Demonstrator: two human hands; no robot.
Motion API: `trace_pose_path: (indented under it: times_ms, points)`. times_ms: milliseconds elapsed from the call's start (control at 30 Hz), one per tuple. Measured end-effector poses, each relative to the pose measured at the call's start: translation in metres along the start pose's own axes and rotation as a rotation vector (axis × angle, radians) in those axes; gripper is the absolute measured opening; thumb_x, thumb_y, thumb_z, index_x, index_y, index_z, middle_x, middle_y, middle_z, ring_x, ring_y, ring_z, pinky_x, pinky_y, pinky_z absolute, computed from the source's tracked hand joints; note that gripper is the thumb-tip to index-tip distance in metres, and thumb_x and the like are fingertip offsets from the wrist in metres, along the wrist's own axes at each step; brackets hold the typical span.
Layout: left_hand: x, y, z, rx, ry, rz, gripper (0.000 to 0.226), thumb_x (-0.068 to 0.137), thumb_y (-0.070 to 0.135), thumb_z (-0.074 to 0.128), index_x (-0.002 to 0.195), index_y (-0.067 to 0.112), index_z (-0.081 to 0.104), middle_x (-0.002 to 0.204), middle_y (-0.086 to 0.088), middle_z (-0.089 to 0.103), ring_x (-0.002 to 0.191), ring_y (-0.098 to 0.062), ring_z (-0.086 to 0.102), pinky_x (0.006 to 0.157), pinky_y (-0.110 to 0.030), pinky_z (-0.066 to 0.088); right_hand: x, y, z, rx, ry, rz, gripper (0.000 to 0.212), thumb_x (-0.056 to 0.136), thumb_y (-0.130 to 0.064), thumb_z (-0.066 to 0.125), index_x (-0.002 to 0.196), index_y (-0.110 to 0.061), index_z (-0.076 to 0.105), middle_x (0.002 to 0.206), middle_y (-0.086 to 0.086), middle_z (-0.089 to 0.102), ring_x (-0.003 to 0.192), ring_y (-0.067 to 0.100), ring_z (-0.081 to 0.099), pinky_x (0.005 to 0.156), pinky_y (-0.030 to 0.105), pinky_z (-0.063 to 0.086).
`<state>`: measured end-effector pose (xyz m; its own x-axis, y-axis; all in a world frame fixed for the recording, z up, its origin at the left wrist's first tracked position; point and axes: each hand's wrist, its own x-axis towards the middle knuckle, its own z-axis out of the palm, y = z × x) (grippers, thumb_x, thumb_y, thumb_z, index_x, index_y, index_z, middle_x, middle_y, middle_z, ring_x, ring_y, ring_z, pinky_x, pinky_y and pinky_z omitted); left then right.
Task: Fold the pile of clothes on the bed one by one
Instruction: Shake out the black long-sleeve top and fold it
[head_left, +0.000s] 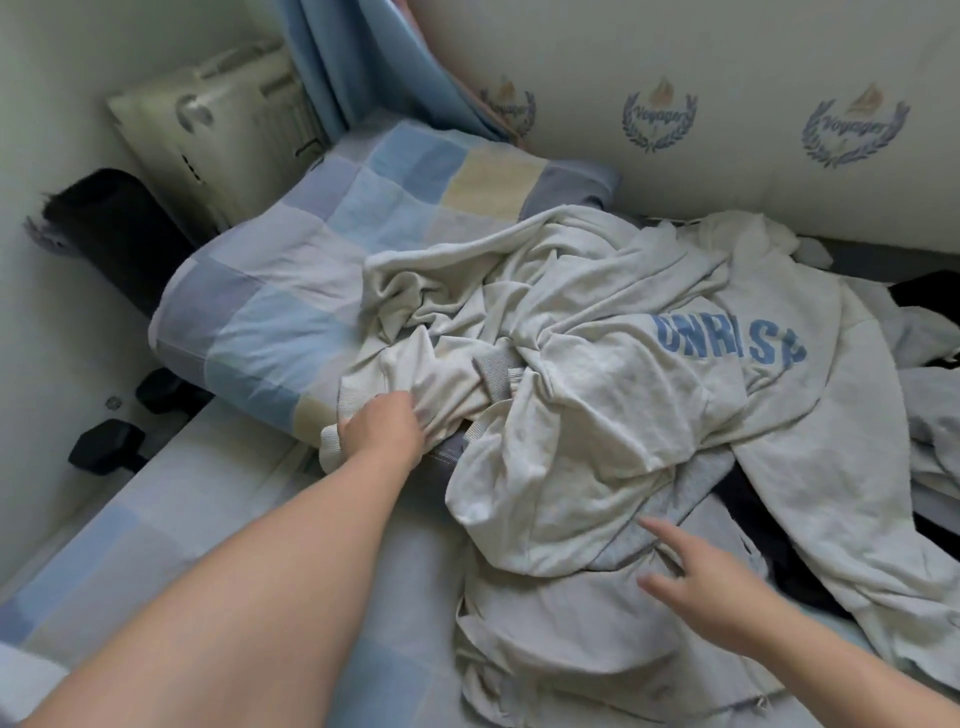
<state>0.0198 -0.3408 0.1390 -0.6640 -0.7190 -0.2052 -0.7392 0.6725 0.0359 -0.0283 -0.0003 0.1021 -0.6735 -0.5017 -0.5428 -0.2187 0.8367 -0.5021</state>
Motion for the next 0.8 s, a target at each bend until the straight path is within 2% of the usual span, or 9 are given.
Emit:
trace_pose_path:
  times_ms: [133, 200, 267, 333, 433, 533, 600, 700, 800]
  points:
    - [-0.016, 0.001, 0.007, -0.107, -0.028, 0.119, 0.021, 0.097, 0.017, 0.048, 0.101, 0.032, 0.062, 0.119, -0.004, 0.066, 0.112, -0.028, 0.057, 0.095, -0.038, 0.041, 0.005, -0.029, 0.000, 0.093, 0.003, 0.002, 0.065, 0.097, -0.035, 0.060, 0.155, -0.038, 0.029, 0.140, 0.002, 0.058, 0.114, 0.017, 0.062, 0.091, 0.029, 0.048]
    - [-0.022, 0.011, 0.012, -0.205, -0.017, 0.113, 0.018, 0.100, 0.032, 0.050, 0.116, 0.033, 0.058, 0.134, -0.003, 0.057, 0.123, -0.029, 0.049, 0.100, -0.043, 0.036, 0.006, -0.030, 0.002, 0.117, 0.012, 0.013, 0.065, 0.097, -0.034, 0.060, 0.155, -0.036, 0.030, 0.137, 0.003, 0.060, 0.110, 0.017, 0.063, 0.093, 0.031, 0.049]
    - [-0.023, 0.019, 0.016, -0.235, -0.050, 0.088, 0.053, 0.095, 0.052, 0.056, 0.142, 0.036, 0.039, 0.158, -0.002, 0.027, 0.142, -0.032, 0.031, 0.113, -0.050, 0.025, 0.005, -0.028, 0.005, 0.119, 0.007, 0.013, 0.064, 0.097, -0.034, 0.059, 0.154, -0.036, 0.030, 0.137, 0.002, 0.060, 0.113, 0.018, 0.062, 0.094, 0.031, 0.049]
    - [-0.019, 0.020, 0.019, -0.183, -0.099, 0.031, 0.079, 0.091, 0.052, 0.062, 0.155, 0.037, 0.017, 0.167, -0.003, 0.007, 0.151, -0.034, 0.017, 0.119, -0.055, 0.015, 0.006, -0.021, 0.009, 0.127, -0.001, 0.028, 0.064, 0.097, -0.032, 0.060, 0.154, -0.035, 0.031, 0.134, 0.004, 0.062, 0.120, 0.022, 0.060, 0.098, 0.034, 0.049]
    - [-0.013, 0.014, 0.019, -0.165, -0.077, -0.043, 0.062, 0.095, 0.029, 0.058, 0.151, 0.029, 0.031, 0.153, -0.009, 0.040, 0.140, -0.034, 0.040, 0.112, -0.049, 0.032, 0.006, 0.000, 0.016, 0.160, -0.002, 0.058, 0.065, 0.096, -0.030, 0.061, 0.154, -0.032, 0.033, 0.145, 0.005, 0.055, 0.131, 0.022, 0.054, 0.108, 0.035, 0.045]
    - [-0.018, 0.019, 0.022, -0.220, 0.030, 0.045, 0.010, 0.092, 0.008, 0.050, 0.095, 0.016, 0.054, 0.111, -0.013, 0.064, 0.102, -0.036, 0.057, 0.080, -0.040, 0.042, 0.003, 0.019, 0.015, 0.177, -0.004, 0.059, 0.065, 0.096, -0.027, 0.061, 0.155, -0.028, 0.034, 0.158, -0.005, 0.040, 0.143, 0.013, 0.040, 0.114, 0.027, 0.034]
    - [-0.031, 0.030, 0.025, -0.321, -0.022, 0.141, 0.015, 0.089, 0.006, 0.049, 0.077, 0.015, 0.049, 0.093, -0.012, 0.064, 0.085, -0.034, 0.055, 0.068, -0.037, 0.040, -0.003, 0.030, 0.010, 0.166, 0.017, 0.085, 0.062, 0.097, -0.024, 0.060, 0.154, -0.028, 0.036, 0.154, -0.006, 0.044, 0.139, 0.013, 0.044, 0.102, 0.018, 0.034]
    - [-0.064, 0.062, 0.035, -0.358, -0.113, 0.361, 0.008, 0.089, 0.008, 0.050, 0.084, 0.012, 0.054, 0.085, -0.006, 0.060, 0.085, -0.033, 0.056, 0.066, -0.035, 0.038, -0.016, 0.057, 0.006, 0.160, 0.069, 0.171, 0.061, 0.097, -0.024, 0.061, 0.153, -0.028, 0.037, 0.151, 0.001, 0.048, 0.135, 0.019, 0.049, 0.100, 0.022, 0.037]
    - [-0.094, 0.103, 0.044, -0.339, 0.041, 0.466, 0.007, 0.092, 0.017, 0.053, 0.097, 0.014, 0.049, 0.099, -0.008, 0.059, 0.094, -0.035, 0.056, 0.075, -0.041, 0.044, -0.028, 0.090, 0.003, 0.173, 0.096, 0.243, 0.063, 0.096, -0.024, 0.061, 0.154, -0.029, 0.036, 0.153, 0.002, 0.045, 0.135, 0.021, 0.048, 0.098, 0.026, 0.042]
